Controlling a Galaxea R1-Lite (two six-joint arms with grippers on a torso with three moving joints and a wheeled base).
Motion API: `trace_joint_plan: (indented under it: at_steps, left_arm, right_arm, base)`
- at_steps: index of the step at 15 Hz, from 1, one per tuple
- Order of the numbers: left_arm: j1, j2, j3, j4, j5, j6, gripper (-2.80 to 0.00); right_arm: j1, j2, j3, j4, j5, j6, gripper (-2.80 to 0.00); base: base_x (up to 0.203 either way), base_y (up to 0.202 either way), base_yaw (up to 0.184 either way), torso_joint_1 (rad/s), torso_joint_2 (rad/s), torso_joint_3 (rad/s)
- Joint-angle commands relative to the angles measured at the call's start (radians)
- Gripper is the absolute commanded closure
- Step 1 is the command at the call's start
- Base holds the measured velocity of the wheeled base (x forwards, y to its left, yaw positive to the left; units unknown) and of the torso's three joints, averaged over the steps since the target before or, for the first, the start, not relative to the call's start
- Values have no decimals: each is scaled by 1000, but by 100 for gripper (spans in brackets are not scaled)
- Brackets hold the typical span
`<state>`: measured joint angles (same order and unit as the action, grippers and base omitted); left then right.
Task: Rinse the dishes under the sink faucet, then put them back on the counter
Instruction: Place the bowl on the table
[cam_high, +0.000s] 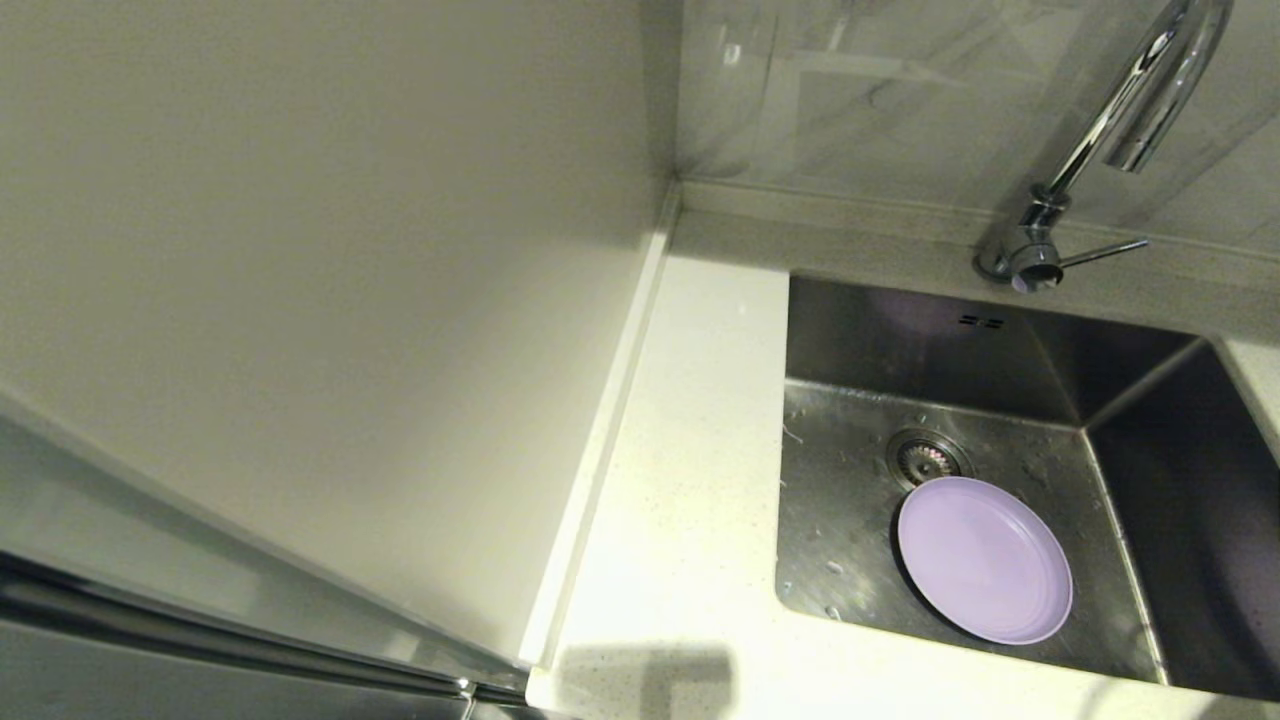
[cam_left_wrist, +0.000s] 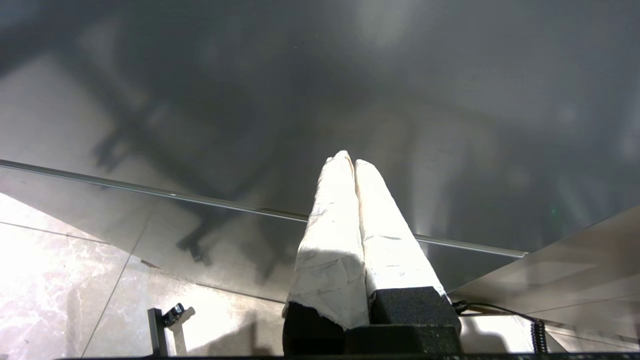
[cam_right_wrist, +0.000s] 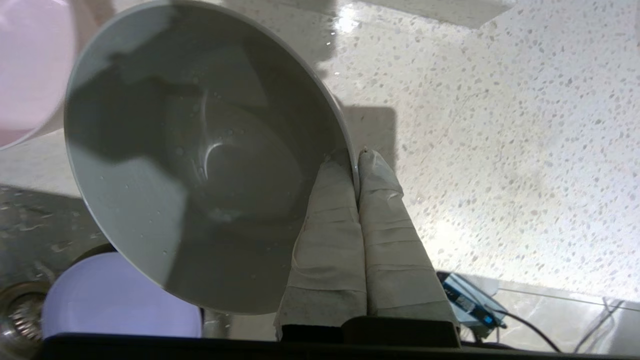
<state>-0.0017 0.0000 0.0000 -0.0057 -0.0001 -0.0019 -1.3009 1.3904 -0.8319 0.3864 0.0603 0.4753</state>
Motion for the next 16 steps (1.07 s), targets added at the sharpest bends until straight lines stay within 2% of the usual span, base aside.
trace_joint_plan:
  at_steps: [1,6,16]
  left_arm:
    - [0,0,3,0,0,-1,0]
    - [0,0,3,0,0,-1,0]
    - [0,0,3,0,0,-1,0]
  right_arm:
    - [0,42,11,-6,0,-17,0]
    - [-1,122,1,-5,0,-108,0]
    - [-5,171,-60,-9,3,-121,0]
  base:
    - [0,0,0,0,0,0]
    - [0,0,0,0,0,0]
    - [0,0,0,0,0,0]
